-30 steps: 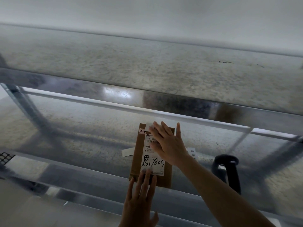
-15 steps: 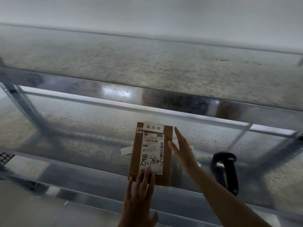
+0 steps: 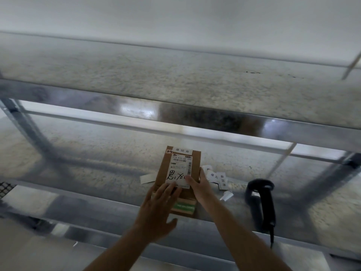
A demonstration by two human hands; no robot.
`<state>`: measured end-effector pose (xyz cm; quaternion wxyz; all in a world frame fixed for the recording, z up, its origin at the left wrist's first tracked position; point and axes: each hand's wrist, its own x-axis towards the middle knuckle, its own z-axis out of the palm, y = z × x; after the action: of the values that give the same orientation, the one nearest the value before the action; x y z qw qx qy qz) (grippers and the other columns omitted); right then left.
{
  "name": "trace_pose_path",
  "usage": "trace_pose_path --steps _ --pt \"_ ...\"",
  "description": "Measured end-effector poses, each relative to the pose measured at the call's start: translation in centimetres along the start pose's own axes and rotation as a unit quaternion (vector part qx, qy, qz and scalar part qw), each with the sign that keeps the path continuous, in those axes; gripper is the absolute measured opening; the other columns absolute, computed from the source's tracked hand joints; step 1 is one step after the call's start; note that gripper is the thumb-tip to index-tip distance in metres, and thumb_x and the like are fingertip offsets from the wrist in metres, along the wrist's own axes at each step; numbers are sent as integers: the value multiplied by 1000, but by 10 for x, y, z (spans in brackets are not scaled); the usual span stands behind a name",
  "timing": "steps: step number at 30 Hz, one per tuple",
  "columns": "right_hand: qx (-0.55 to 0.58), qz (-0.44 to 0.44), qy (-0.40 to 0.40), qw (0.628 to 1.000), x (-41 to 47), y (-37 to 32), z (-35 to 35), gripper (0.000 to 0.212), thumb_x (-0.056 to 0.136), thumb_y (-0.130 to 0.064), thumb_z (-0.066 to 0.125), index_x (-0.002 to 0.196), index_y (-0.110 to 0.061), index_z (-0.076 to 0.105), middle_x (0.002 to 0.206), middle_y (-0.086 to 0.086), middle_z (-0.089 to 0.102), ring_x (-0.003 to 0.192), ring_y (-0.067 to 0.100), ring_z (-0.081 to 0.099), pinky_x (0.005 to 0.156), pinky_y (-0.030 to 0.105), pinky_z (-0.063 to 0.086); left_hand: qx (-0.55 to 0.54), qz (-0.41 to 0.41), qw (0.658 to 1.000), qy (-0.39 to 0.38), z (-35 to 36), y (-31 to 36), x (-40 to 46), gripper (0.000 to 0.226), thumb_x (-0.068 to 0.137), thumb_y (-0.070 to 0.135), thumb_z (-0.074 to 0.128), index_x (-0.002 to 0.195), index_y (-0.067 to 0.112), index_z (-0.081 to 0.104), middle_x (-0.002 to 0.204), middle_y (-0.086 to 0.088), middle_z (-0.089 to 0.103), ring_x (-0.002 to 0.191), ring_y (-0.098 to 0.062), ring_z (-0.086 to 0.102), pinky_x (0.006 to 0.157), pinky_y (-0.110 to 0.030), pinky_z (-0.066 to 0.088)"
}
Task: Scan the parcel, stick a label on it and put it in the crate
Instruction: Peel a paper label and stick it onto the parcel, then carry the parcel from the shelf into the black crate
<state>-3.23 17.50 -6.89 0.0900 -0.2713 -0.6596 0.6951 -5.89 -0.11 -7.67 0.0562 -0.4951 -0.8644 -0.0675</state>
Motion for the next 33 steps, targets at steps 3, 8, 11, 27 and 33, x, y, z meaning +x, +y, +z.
trace_pose_path --steps 3,8,11,27,33 --pt "-81 -12 5 997 0 -3 -1 46 87 -26 62 126 -19 37 121 7 60 100 21 63 75 29 57 -20 31 999 -10 -17 -13 17 64 71 45 62 129 22 46 132 -2 54 120 -20 52 97 -43 47" --pt "-276 -108 -5 955 -7 5 -13 116 51 -61 78 143 -34 13 135 -5 46 122 14 47 94 39 51 -82 -72 994 -26 -32 -33 40 76 75 53 59 138 17 34 143 -1 40 127 -20 41 109 -43 34" --pt "-391 -81 -62 915 -11 9 -19 142 39 -77 70 146 -35 -14 157 -3 6 143 22 14 113 51 29 -217 -147 961 -87 -33 -39 50 94 63 60 65 137 17 27 128 3 52 117 -19 52 93 -38 51" --pt "-657 -98 -54 746 -9 -2 -29 124 61 -82 53 146 -28 -20 159 14 -4 146 34 1 110 67 -6 128 -113 968 -186 -20 -28 56 109 69 85 20 144 17 -20 158 -3 4 145 -27 1 113 -59 -7" --pt "-626 -117 -67 768 -12 6 -32 123 59 -80 55 141 -37 -26 160 9 -3 146 32 6 110 69 -4 7 -162 980 -118 -8 -22 33 119 50 92 5 144 22 -19 157 -5 12 143 -27 14 116 -54 8"
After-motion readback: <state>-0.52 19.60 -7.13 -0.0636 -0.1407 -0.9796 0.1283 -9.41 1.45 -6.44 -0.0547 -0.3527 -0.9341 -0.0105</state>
